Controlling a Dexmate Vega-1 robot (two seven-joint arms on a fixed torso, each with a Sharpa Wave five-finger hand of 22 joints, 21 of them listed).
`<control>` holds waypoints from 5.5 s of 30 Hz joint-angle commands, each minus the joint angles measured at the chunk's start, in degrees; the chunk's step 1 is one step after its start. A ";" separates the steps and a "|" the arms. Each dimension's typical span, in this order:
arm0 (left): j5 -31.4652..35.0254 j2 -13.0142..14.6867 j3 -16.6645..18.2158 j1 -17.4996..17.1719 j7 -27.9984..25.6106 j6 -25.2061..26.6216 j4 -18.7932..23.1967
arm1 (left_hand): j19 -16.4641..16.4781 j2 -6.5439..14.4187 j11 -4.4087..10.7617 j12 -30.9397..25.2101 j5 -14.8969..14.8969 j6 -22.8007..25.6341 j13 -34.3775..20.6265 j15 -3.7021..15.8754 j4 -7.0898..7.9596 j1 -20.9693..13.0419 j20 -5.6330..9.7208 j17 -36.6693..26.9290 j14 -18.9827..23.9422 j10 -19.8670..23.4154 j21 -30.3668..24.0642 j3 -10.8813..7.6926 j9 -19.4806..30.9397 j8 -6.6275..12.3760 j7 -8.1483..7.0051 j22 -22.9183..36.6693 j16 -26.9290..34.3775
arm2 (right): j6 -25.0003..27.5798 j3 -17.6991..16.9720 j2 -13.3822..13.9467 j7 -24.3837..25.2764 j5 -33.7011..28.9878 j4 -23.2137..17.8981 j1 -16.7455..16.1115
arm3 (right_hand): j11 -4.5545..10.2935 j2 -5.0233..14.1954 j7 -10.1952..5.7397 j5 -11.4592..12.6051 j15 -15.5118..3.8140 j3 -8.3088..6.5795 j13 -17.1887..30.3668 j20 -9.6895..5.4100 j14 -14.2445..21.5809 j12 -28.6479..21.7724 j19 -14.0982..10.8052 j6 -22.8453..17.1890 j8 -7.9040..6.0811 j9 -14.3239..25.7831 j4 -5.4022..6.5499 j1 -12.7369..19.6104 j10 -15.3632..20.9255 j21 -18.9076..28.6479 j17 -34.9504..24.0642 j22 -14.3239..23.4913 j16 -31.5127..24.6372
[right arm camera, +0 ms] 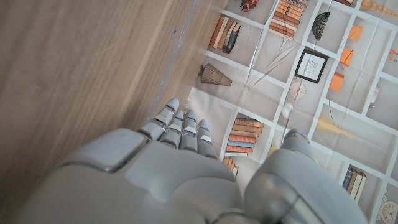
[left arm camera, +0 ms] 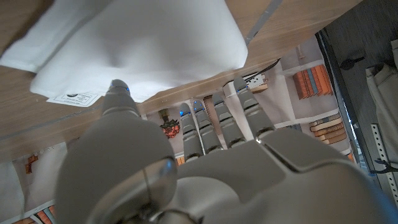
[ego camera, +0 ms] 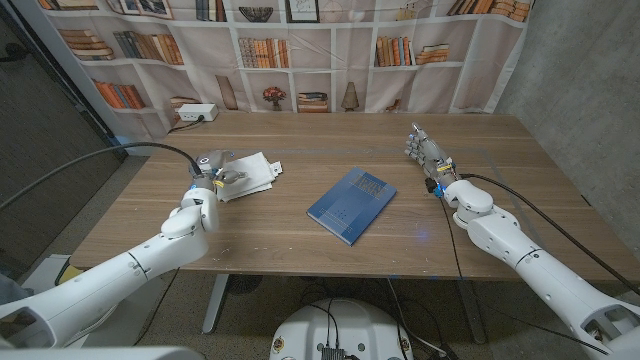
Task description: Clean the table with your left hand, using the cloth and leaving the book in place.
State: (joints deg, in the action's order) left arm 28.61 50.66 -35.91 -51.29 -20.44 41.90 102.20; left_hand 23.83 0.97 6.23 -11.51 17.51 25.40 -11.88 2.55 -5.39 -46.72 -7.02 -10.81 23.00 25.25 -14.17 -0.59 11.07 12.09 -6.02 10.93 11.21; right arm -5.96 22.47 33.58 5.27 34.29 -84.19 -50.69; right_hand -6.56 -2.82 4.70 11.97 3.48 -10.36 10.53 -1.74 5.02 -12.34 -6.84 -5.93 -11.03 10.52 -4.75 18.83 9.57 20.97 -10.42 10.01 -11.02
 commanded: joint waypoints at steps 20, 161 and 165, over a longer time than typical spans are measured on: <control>-4.95 -3.50 -0.52 -1.26 -5.86 -5.64 -5.80 | 2.82 1.84 0.57 -0.97 -0.57 3.45 -0.16 3.37 -1.68 -4.62 1.88 -0.19 2.34 2.39 -0.50 -1.95 0.39 1.14 0.29 -0.14 0.74 | 3.30 0.86 0.78 0.25 -0.39 -1.24 1.25 | -0.05 0.12 -0.49 -0.34 0.03 0.13 0.18 0.31 0.79 -0.27 -0.87 -0.59 -0.31 0.24 -0.38 0.42 0.79 -0.59 -0.06 0.13 -0.17; 7.09 -14.31 -8.49 15.42 -13.75 -47.69 -29.18 | 33.54 5.33 2.49 -4.17 -7.49 32.90 -8.02 9.39 -1.93 -27.29 11.95 -0.72 36.74 32.66 -4.50 -19.69 1.28 12.57 3.90 -0.80 0.73 | 0.09 -1.19 1.15 0.38 1.33 -0.97 -2.02 | -0.29 2.29 -0.59 -1.03 0.23 -0.75 0.21 0.61 2.16 -0.12 -2.88 -1.32 -0.25 0.26 -1.87 3.26 1.27 -2.83 -0.07 0.28 -0.04; 5.75 -15.40 -9.44 15.88 -13.22 -48.43 -31.42 | 33.35 5.35 2.48 -4.09 -7.49 32.78 -8.12 9.35 -1.91 -27.24 11.98 -0.74 36.56 32.66 -4.39 -19.73 1.25 12.54 3.94 -0.79 0.65 | 0.27 -1.37 1.48 0.61 1.27 -1.41 -2.18 | -0.26 2.33 -0.70 -1.05 0.21 -0.74 0.21 0.60 2.32 -0.18 -3.01 -1.40 -0.28 0.26 -1.90 3.29 1.45 -2.89 -0.07 0.28 -0.09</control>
State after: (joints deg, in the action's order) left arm 35.20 39.05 -42.56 -37.21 -31.38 -3.91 77.52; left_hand 57.38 6.30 8.71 -15.67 10.14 57.73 -19.83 9.72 -7.26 -74.05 5.01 -11.34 59.44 57.61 -18.83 -19.71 12.13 24.40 -2.16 10.02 11.86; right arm -6.23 21.79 34.13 5.19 35.47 -84.32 -51.98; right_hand -6.73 -0.57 3.87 11.08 3.44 -10.99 10.53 -1.36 6.89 -12.33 -9.29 -6.75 -11.03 10.52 -6.49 21.54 10.35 18.10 -10.42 9.98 -11.02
